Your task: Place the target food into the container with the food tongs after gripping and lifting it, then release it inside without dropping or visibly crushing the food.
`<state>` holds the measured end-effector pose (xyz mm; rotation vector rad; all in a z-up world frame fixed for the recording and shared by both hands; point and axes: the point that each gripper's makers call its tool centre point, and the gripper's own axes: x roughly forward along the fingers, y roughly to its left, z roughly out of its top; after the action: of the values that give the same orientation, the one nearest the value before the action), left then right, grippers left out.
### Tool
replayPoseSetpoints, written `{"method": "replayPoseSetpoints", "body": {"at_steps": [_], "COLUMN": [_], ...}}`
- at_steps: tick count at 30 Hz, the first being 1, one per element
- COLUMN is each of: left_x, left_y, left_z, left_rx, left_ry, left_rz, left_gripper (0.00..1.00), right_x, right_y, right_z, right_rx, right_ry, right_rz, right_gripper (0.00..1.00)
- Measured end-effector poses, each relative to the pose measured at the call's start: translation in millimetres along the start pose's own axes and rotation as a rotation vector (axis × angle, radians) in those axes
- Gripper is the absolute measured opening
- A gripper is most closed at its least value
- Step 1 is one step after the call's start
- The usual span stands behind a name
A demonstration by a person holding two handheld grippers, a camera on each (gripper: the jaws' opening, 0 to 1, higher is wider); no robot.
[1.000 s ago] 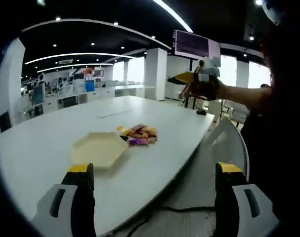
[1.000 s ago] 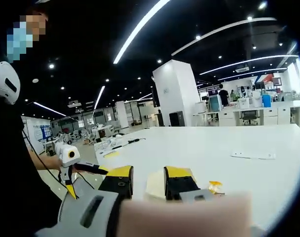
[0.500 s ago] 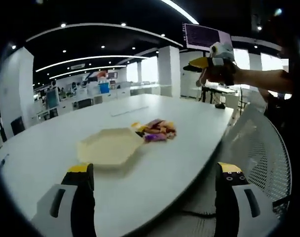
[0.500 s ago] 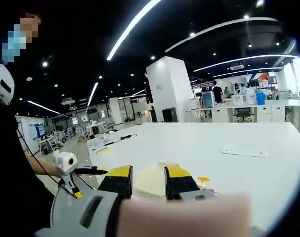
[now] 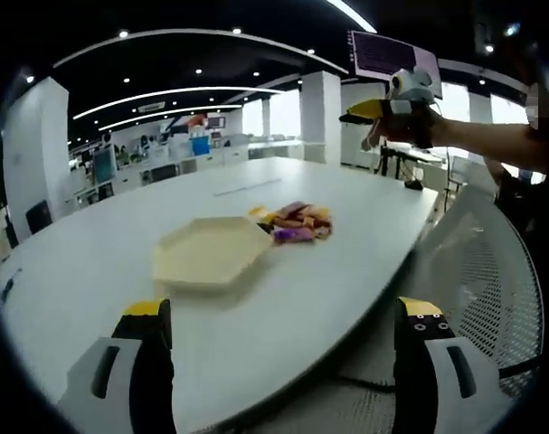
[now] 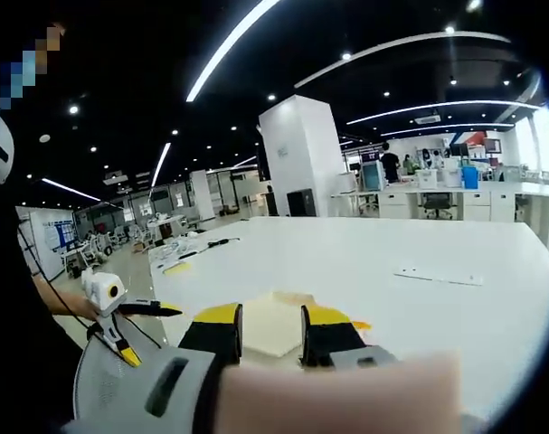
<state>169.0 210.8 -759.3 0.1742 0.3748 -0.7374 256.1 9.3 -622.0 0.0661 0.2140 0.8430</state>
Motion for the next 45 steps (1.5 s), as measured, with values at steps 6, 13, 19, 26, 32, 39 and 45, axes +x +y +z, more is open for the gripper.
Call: {"method": "replayPoseSetpoints", "body": {"at_steps": [6,13,19,26,32,39,45], "left_x": [0,0,-1,-1,0,0,0], "left_y": [0.5,1.3,2.2,2.1,1.4,1.7,1.3], "left_z": [0.0,2.0,1.5,1.9,1.0,0.5,2.0], "left_rx": [0.000,-0.002,-0.001,0.001,0.000,0.000,0.005], "left_ry": [0.003,-0.010,-0.008,-0.011,-0.006,-0.002,-0.009], "left_rz": [0.004,0.012,0.021,0.025,0.021,0.024,0.023], "left_gripper": [1.00,1.00,1.00,0.99,0.99,0.99,0.99], "right_x": [19,43,69,94,111,124,130], "right_y": [-5,-8,-11,-14,-25,-38,-43], "right_z": [-5.2,-18.0,-45.2,-65.9,-87.7,-115.8,-127.0], "right_rx": [-0.004,-0.024,-0.033,-0.041,-0.055,-0.040,-0.042], "right_ry": [0.019,0.080,0.145,0.169,0.215,0.260,0.277], "right_rz": [0.019,0.066,0.120,0.120,0.104,0.083,0.059], "right_gripper": [0.25,0.25,0.25,0.24,0.25,0.25,0.25]}}
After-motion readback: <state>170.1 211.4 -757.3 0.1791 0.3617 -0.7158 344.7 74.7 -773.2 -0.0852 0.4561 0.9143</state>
